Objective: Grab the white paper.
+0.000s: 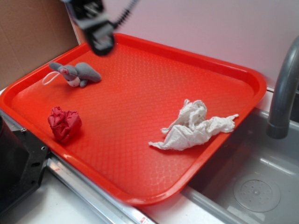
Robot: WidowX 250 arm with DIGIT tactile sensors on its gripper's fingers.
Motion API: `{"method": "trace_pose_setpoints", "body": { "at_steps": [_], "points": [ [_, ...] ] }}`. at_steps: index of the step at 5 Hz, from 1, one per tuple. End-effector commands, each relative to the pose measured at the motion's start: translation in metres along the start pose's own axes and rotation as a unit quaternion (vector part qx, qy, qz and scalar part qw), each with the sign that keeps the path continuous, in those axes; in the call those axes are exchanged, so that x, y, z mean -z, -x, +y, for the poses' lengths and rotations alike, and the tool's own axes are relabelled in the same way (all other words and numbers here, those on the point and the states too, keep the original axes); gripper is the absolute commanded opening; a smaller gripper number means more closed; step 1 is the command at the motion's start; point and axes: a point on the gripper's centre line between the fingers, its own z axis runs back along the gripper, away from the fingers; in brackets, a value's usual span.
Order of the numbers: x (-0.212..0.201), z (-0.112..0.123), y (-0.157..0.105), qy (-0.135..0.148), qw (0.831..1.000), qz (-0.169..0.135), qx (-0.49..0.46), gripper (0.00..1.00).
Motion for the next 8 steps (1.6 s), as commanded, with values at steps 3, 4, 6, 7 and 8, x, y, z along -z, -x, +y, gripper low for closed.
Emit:
{"method": "trace_pose_setpoints", "body": {
  "at_steps": [3, 4, 6, 7, 8],
  "points": [
    [-0.015, -0.009, -0.008, 0.002, 0.999, -0.031, 0.011, 1.0],
    [0.017, -0.009, -0.02, 0.025, 0.991, -0.052, 0.119, 1.0],
    [0.078, -0.008, -0.036, 0.01, 0.98, -0.036, 0.195, 1.0],
    [0.094, -0.028, -0.025, 0.004, 0.973, -0.008, 0.233, 1.0],
    [0.107, -0.04, -0.025, 0.021, 0.961, 0.008, 0.274, 1.0]
  ]
}}
